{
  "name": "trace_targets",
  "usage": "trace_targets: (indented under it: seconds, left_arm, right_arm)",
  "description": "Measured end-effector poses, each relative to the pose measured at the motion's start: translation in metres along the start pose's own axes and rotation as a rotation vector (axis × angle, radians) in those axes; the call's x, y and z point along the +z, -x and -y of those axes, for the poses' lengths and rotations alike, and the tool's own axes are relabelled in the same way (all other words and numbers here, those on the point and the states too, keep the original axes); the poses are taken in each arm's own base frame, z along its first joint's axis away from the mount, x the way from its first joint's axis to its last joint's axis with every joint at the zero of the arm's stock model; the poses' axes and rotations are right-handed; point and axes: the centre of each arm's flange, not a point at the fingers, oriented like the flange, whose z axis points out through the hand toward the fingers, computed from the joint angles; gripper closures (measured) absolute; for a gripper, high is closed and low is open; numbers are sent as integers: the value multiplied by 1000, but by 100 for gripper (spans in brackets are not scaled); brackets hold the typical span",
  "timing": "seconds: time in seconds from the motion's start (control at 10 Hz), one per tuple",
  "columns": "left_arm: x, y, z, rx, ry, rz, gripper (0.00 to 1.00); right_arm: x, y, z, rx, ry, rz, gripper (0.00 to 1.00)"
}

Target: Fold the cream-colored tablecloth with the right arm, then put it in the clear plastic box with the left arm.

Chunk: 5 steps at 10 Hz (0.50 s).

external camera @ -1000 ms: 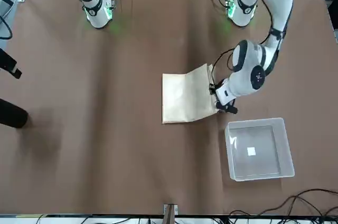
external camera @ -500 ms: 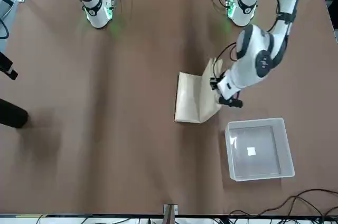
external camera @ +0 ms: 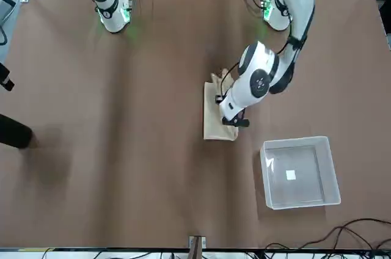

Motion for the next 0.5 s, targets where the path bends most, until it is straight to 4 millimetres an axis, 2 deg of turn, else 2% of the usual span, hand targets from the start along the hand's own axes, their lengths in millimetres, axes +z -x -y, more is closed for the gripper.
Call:
trace_targets:
  seconds: [0.2, 0.5]
  left_arm:
    - [10, -14, -10, 5, 25, -29, 82]
    - [-15, -32, -29, 2, 70, -85, 38]
  right_arm:
    - [5, -3, -1, -35, 4, -16, 0]
    - [31, -6, 0, -45, 5, -25, 0]
